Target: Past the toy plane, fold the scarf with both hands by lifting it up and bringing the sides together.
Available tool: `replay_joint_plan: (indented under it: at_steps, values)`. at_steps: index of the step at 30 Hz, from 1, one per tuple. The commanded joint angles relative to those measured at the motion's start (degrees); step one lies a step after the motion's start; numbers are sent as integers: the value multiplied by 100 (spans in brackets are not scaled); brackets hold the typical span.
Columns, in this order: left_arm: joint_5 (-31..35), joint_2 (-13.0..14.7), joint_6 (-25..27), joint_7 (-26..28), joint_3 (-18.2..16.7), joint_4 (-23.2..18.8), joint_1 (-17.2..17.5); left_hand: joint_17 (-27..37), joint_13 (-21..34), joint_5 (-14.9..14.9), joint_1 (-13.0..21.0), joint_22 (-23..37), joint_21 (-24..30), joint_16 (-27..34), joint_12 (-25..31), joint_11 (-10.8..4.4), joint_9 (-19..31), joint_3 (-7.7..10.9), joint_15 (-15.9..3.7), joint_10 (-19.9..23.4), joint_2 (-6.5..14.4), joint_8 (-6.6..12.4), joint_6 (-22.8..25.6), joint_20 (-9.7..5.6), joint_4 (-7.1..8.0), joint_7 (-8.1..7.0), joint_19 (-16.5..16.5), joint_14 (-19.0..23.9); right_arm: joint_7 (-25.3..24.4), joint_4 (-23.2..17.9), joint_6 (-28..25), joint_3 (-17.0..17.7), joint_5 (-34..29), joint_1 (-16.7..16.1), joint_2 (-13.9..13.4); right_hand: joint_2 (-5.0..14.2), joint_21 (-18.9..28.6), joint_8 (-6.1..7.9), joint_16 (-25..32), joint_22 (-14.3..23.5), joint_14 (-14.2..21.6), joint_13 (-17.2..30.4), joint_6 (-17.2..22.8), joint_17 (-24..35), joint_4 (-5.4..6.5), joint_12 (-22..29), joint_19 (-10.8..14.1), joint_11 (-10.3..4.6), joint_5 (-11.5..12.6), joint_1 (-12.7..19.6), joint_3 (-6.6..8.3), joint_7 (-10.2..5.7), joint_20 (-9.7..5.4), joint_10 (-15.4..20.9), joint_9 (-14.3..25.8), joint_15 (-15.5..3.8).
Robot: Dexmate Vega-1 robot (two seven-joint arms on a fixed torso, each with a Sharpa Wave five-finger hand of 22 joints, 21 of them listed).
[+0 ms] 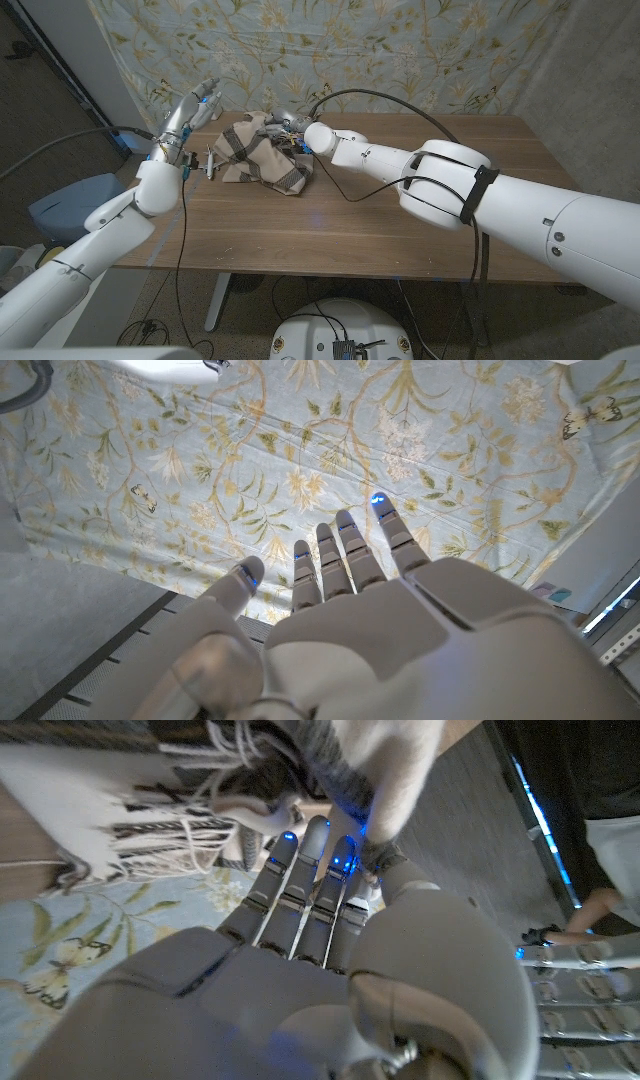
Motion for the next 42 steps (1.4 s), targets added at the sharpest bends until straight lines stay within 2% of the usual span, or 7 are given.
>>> replay_joint_plan:
  at_steps: [1, 18, 24, 29, 33, 37, 42]
  values:
    - [-983, -323, -1716, -223, -538, 187, 16, 1, 13, -11, -51, 28, 5, -31, -22, -4, 14, -110, -14, -47, -170, 10, -28, -14, -47, -64, -3, -33, -162, -1464, 1914, 141, -987, -543, -769, -78, 20, 50, -171, 2, -153, 72, 65, -33, 83, 33, -74, -81, 1, -7, 16, -174, -62, -117, 2, -863]
    - [-2049, -810, -2360, -1154, -1105, -55, 172, 12, 12, 4, -151, 25, -21, -36, -29, 52, 8, -219, 24, -86, -262, 16, -72, -6, -44, -98, -30, -93, 1381, -3267, 1448, 59, -1869, -1044, -1447, -297, 51, -84, -975, -23, -814, -31, -53, -330, 312, -291, -366, 4, 54, -270, -161, -488, 46, -837, -137, -764]
    - [-2176, -931, -2354, -1319, -1239, -124, 247, 14, 12, 10, -175, 25, -22, -24, -16, 34, 7, -233, 30, -57, -258, 28, -55, 2, -34, -95, -24, -70, 2636, -3231, 1092, -9, -1645, -839, -1388, -1606, -357, -1281, -1644, -75, -1797, -449, -2367, -731, 811, -1250, -1169, 350, 229, -1693, -1440, -308, 742, -2145, -476, -130]
    - [-2186, -993, -2308, -1422, -1302, -147, 281, 15, 12, 15, -185, 25, -23, -19, -14, 47, 7, -235, 34, -52, -246, 31, -50, 9, -28, -88, -21, -60, 3016, -3197, 742, 95, -1510, -799, -1401, -1923, -726, -1313, -1953, -60, -2460, -576, -3215, -862, 1046, -1680, -1780, 634, 522, -2238, -1993, -210, 1070, -2847, -512, 234]
    - [-2174, -1029, -2315, -1499, -1299, -101, 258, 15, 12, 21, -194, 25, -24, -17, -14, 61, 7, -233, 27, -55, -223, 37, -40, 10, -20, -85, -18, -58, 2536, -3243, 542, 451, -1280, -1113, -1490, -1304, -719, -1119, -1829, -44, -2195, -636, -2830, -885, 1307, -1565, -1602, 777, 679, -2494, -1948, 41, 1218, -2444, -523, 284]
    - [-2181, -1032, -2286, -1583, -1281, -73, 241, 15, 12, 25, -203, 25, -25, -18, -15, 70, 6, -234, 27, -58, -211, 39, -40, 14, -16, -85, -16, -61, 1549, -4073, -143, 581, -1954, -1395, -1866, -503, -575, -1113, -1592, -45, -1712, -734, -2574, -956, 686, -1446, -1003, 716, 625, -1362, -1354, 83, 1008, -1953, -554, 87]
    - [-2114, -1033, -2183, -1601, -1258, -61, 236, 13, 13, 27, -213, 25, -33, -19, -8, 49, 6, -242, 32, -42, -213, 42, -35, 22, -18, -90, -27, -63, 949, -4429, -492, 725, -2274, -1500, -2029, -424, -472, -1245, -1523, -48, -1657, -744, -2875, -955, 374, -1454, -681, 655, 502, -963, -1212, 26, 836, -1944, -550, 21]
